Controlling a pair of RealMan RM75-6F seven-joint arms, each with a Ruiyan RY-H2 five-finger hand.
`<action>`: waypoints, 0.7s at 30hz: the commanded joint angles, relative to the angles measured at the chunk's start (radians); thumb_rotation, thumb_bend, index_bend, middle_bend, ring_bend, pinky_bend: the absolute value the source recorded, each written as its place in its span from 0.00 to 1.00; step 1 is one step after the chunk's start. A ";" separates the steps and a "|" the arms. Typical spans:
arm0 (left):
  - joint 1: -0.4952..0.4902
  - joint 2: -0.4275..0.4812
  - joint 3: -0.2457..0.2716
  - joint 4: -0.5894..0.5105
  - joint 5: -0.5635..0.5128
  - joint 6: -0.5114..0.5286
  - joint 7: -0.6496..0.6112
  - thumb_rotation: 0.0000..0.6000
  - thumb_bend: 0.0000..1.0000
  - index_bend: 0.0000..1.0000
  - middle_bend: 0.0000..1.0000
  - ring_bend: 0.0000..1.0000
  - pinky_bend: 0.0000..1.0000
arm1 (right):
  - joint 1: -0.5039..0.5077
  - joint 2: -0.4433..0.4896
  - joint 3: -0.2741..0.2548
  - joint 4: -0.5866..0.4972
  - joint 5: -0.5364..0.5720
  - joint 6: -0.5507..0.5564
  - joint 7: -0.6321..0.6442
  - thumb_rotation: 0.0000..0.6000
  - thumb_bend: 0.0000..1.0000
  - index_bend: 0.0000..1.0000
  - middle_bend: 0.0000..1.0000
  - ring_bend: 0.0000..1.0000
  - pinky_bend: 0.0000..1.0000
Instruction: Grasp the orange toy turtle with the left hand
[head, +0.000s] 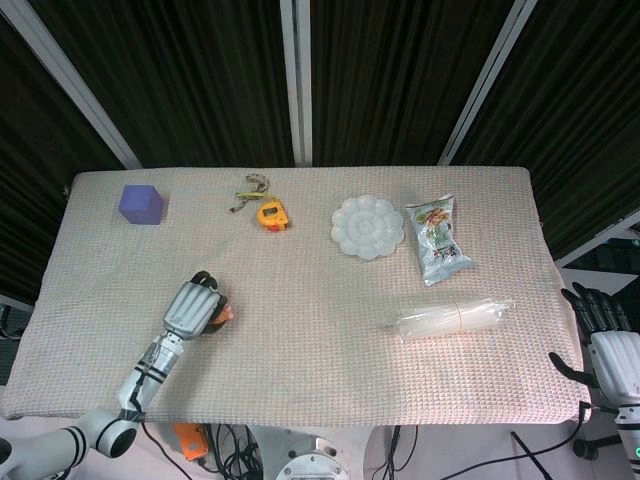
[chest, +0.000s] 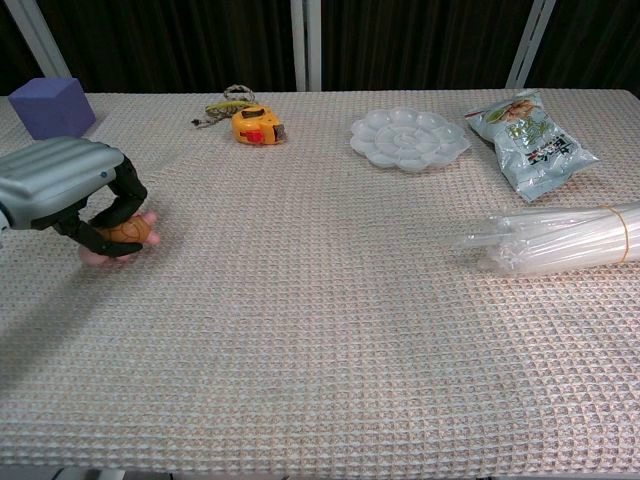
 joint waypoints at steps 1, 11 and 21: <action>0.001 0.005 0.002 -0.008 -0.007 -0.008 0.003 1.00 0.32 0.82 0.81 0.35 0.25 | 0.000 0.002 0.001 -0.002 -0.001 0.002 0.000 1.00 0.15 0.00 0.00 0.00 0.00; -0.003 0.055 0.008 -0.079 -0.002 -0.029 -0.050 1.00 0.24 0.39 0.45 0.18 0.19 | -0.001 0.004 0.000 -0.005 -0.002 0.002 0.000 1.00 0.15 0.00 0.00 0.00 0.00; -0.004 0.122 0.012 -0.171 -0.030 -0.074 -0.112 1.00 0.23 0.21 0.27 0.06 0.18 | 0.000 0.005 -0.001 -0.005 -0.001 0.000 0.001 1.00 0.15 0.00 0.00 0.00 0.00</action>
